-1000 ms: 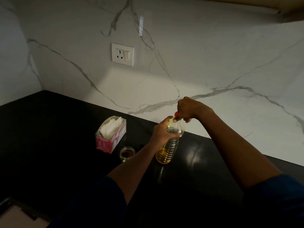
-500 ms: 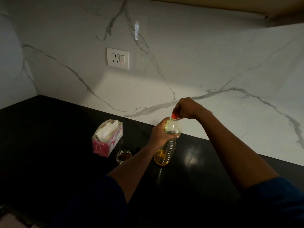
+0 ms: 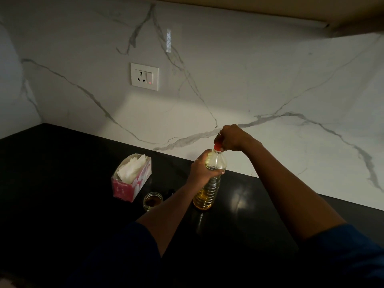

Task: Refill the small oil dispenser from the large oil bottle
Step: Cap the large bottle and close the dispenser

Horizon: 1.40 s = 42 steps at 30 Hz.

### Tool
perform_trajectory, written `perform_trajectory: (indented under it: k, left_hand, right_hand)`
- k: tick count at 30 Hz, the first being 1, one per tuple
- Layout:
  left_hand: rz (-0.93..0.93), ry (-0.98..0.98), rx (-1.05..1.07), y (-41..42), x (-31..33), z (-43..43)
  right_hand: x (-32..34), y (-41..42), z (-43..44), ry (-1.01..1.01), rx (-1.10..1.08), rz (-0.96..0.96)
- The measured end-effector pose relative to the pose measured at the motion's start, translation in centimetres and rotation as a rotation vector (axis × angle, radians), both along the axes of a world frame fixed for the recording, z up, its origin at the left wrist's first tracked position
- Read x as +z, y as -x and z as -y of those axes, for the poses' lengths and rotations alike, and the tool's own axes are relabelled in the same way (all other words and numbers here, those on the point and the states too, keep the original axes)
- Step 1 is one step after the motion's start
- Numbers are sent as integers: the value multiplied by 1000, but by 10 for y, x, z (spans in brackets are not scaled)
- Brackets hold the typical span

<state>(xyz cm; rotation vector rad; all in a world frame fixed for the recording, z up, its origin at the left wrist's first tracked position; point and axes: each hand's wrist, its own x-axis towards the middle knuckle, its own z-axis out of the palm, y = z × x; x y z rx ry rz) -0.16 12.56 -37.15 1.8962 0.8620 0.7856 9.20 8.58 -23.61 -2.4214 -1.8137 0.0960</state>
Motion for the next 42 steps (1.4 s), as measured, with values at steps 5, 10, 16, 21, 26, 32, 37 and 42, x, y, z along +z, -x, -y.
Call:
perform_trajectory:
  k: [5, 10, 16, 21, 26, 32, 37, 42]
  left_hand:
    - [0, 8, -2, 0, -1, -1]
    - [-36, 71, -75, 4, 3, 0]
    - [-98, 100, -52, 22, -5, 3]
    - [-103, 65, 16, 51, -19, 2]
    - [-147, -171, 103, 95, -37, -9]
    - [-147, -129, 247, 148, -69, -20]
    - [-117, 55, 186, 178, -87, -19]
    - [-166, 210, 97, 187, -102, -18]
  right_hand:
    - [-5, -3, -1, -53, -128, -24]
    - [-3, -2, 2, -158, -192, -9]
    - [-5, 14, 4, -362, -181, -25]
    - [-19, 44, 1, -496, -93, -47]
    - [-52, 83, -5, -470, 47, -100]
    - [-111, 112, -22, -268, 90, -130]
    - [-157, 110, -41, 12, -11, -242]
    - [-193, 103, -49, 233, -26, -236]
